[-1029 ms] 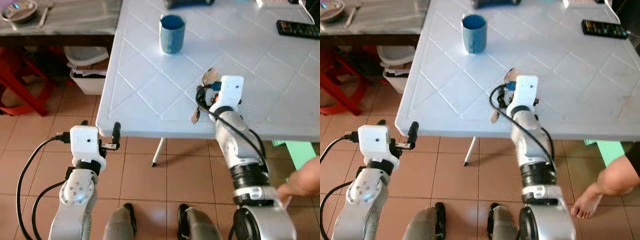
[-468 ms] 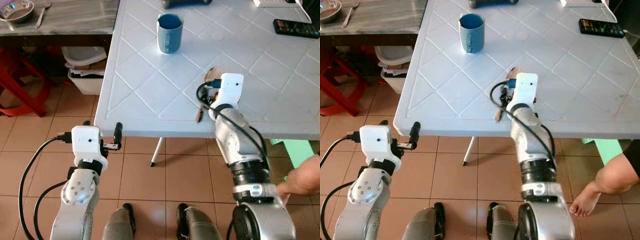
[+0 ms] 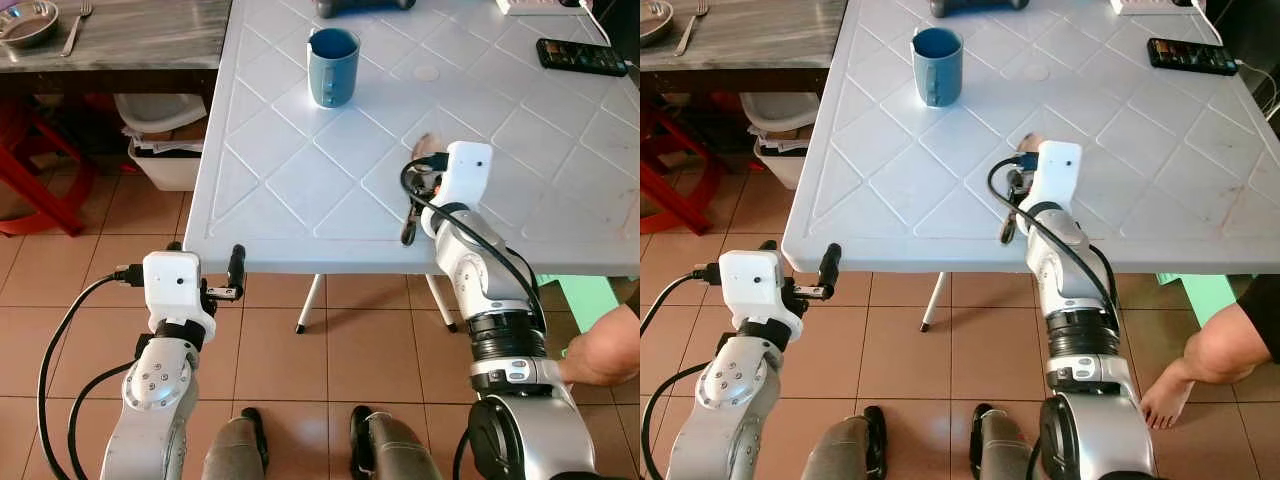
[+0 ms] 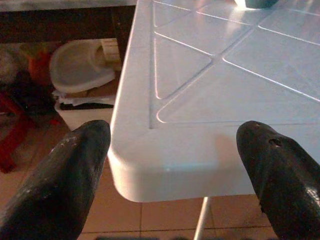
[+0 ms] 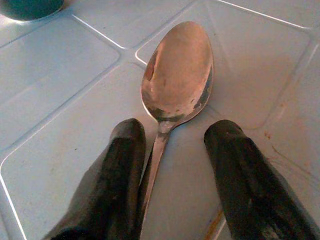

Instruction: Setting the table

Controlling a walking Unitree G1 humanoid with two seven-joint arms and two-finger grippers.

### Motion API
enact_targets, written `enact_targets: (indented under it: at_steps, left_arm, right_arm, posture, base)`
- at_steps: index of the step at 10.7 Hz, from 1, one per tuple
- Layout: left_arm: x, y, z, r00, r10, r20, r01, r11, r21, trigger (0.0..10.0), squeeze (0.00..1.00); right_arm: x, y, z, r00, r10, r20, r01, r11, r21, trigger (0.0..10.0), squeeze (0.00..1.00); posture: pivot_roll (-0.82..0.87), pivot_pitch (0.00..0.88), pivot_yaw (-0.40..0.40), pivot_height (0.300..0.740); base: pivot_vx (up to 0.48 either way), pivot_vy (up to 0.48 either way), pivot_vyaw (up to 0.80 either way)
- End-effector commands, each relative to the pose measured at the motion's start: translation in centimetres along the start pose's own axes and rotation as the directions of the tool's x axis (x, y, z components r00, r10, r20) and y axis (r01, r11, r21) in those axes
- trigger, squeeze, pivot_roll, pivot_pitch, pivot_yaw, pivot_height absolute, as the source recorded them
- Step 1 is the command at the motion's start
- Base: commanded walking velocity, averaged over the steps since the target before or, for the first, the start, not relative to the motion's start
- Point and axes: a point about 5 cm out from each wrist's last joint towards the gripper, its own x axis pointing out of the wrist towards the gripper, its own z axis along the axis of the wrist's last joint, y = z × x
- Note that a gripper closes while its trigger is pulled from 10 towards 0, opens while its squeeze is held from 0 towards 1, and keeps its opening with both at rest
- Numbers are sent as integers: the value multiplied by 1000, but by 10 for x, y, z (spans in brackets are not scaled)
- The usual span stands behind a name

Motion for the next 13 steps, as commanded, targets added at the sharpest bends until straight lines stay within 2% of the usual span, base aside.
enact_targets:
  at_steps: [1, 3, 5, 7, 8, 11, 12, 13]
  left_arm:
    - [-2, -5, -1, 999, -50, -9, 50, 999, -23, 10000, 0]
    - [-5, -16, 4, 988, -155, 27, 156, 986, -65, 10000, 0]
    - [-4, -22, 7, 979, -197, 49, 200, 976, -81, 10000, 0]
    - [-5, -24, 7, 971, -234, 53, 238, 969, -73, 10000, 0]
    - [-7, -26, 6, 954, -296, 49, 297, 954, -32, 10000, 0]
    - [-5, -26, 4, 955, -294, 43, 295, 955, -20, 10000, 0]
    - [-3, -24, 1, 965, -262, 26, 262, 965, -17, 10000, 0]
    - [0, -17, -2, 981, -195, 11, 195, 980, -24, 10000, 0]
  right_arm:
    - [-3, -8, -37, 986, -32, -162, 37, 999, 25, 0, 0]
    - [-3, -10, -39, 984, -35, -172, 40, 999, 27, 0, 0]
    - [-3, -10, -39, 984, -36, -174, 41, 999, 23, 0, 0]
    - [-3, -10, -40, 984, -35, -176, 40, 999, 24, 0, 0]
    - [-2, -10, -39, 984, -30, -175, 35, 999, 29, 0, 0]
    - [-3, -11, -39, 985, -6, -174, 16, 998, 60, 0, 0]
    - [-4, -8, -34, 992, 11, -128, -2, 998, 68, 0, 0]
    - [-8, 0, -21, 999, 51, -15, -50, 997, 50, 0, 0]
  posture:
    - [74, 277, 22, 740]
    - [72, 275, 22, 740]
    - [68, 273, 21, 740]
    - [68, 274, 18, 740]
    - [62, 273, 17, 740]
    - [55, 261, 18, 740]
    - [59, 256, 20, 740]
    - [59, 252, 18, 740]
  base:
    - [0, 0, 0]
    - [0, 0, 0]
    - [0, 0, 0]
    - [0, 0, 0]
    - [0, 0, 0]
    - [0, 0, 0]
    - [0, 0, 0]
    - [0, 0, 0]
